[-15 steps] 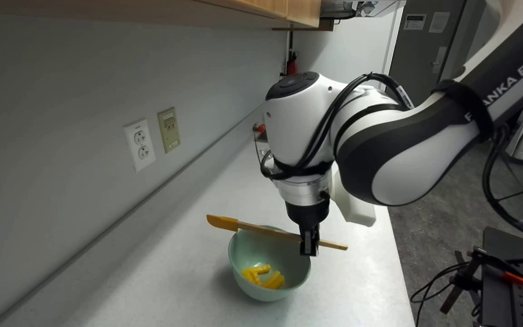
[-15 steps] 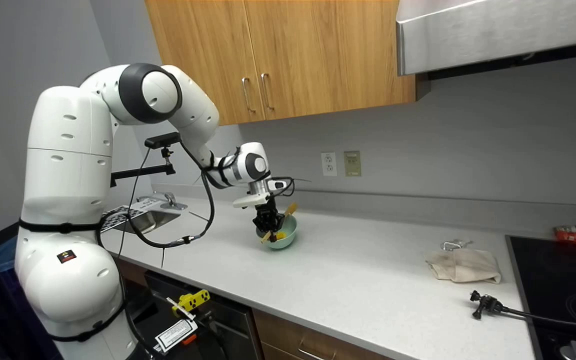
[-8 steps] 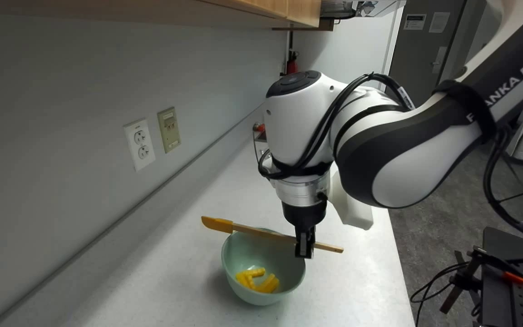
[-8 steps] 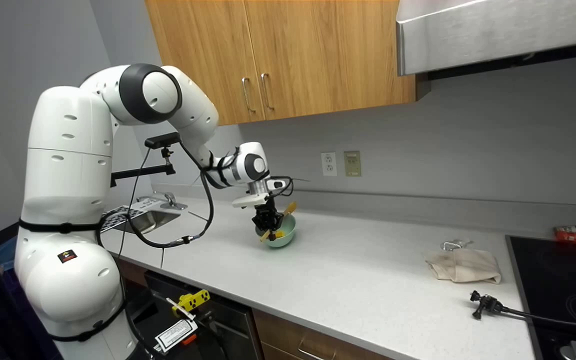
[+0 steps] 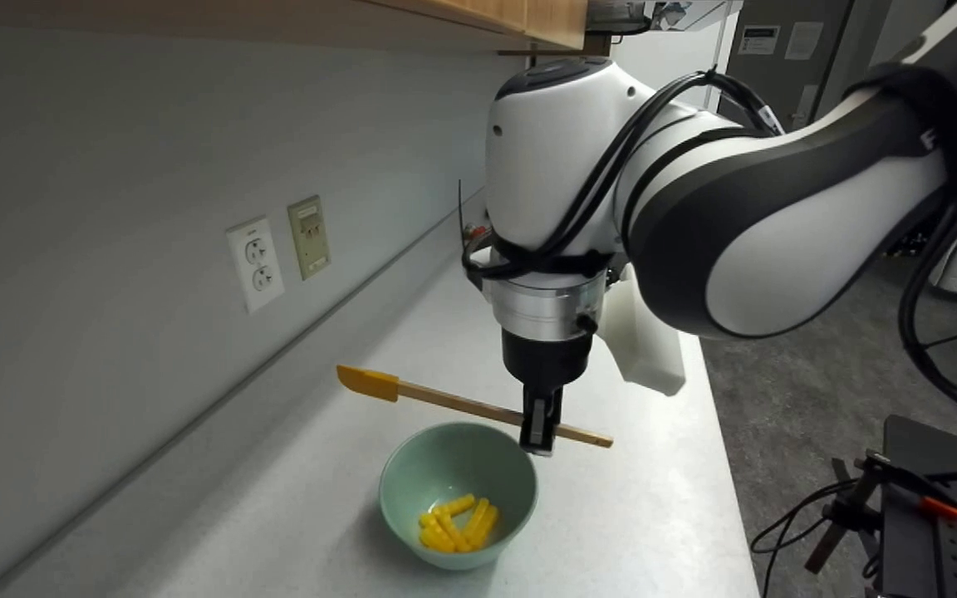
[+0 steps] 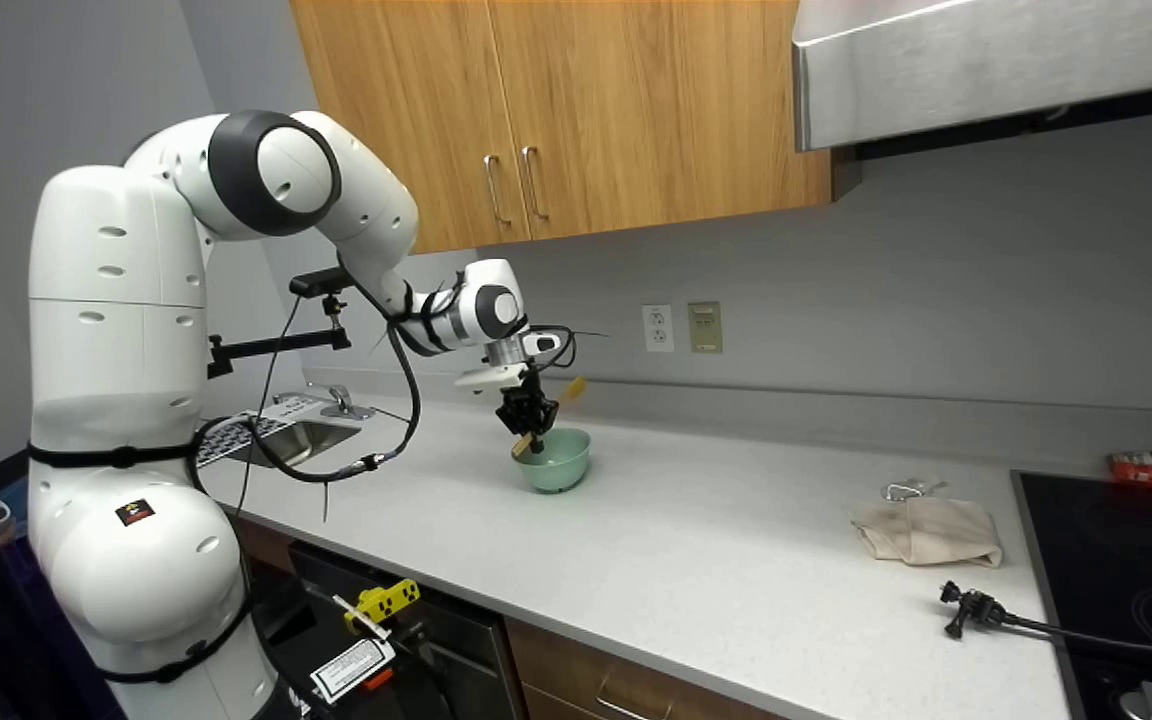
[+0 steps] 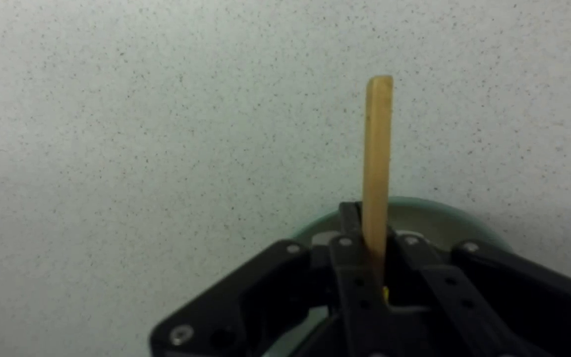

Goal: Use the wooden spoon to stir the contents in the blue bowl

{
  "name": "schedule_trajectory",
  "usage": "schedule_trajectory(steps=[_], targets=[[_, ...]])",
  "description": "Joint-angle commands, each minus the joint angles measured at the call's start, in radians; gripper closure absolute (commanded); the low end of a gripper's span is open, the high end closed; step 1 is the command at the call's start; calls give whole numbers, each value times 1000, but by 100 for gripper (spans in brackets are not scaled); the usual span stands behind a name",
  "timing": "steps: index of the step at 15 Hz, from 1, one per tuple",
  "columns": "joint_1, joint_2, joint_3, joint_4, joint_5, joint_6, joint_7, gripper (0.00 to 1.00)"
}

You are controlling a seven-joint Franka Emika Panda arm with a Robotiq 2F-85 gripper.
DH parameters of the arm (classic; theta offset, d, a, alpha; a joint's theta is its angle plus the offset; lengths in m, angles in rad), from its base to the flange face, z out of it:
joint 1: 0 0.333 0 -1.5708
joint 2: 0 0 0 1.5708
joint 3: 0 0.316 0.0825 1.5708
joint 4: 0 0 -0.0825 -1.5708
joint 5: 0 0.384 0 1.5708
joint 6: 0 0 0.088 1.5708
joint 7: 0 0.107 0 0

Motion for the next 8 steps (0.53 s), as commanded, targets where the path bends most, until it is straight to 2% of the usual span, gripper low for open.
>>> schedule_trajectory(steps=[1,8], targets=[[0,-9,14,-5,69,6,-39,98],[3,20,13,15,79,8,-50,98]])
